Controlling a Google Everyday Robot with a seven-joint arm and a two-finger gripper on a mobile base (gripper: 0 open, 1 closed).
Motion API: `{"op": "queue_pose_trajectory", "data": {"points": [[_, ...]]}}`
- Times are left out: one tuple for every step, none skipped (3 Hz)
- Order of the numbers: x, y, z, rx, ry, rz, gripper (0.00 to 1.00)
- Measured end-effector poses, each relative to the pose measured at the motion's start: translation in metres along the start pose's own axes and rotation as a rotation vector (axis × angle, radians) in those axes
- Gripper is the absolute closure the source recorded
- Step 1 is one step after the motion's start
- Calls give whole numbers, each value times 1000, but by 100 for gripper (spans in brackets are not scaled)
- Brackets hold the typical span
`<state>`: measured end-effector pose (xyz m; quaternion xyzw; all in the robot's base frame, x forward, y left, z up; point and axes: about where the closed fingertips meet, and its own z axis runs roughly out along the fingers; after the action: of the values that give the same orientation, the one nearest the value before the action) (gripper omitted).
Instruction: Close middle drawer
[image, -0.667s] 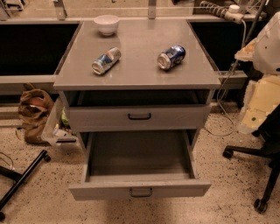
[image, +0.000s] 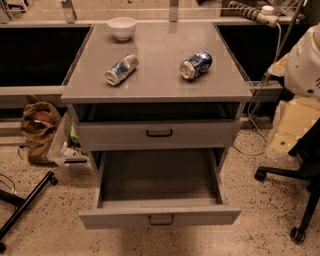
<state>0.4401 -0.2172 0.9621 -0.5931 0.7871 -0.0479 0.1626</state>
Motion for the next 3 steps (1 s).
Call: {"op": "queue_pose_trajectory", "data": {"points": [[-7, 20, 51, -24, -32, 21, 0], [-24, 48, 119, -78, -76, 25, 0], [-41, 77, 183, -147, -125, 34, 0]]}}
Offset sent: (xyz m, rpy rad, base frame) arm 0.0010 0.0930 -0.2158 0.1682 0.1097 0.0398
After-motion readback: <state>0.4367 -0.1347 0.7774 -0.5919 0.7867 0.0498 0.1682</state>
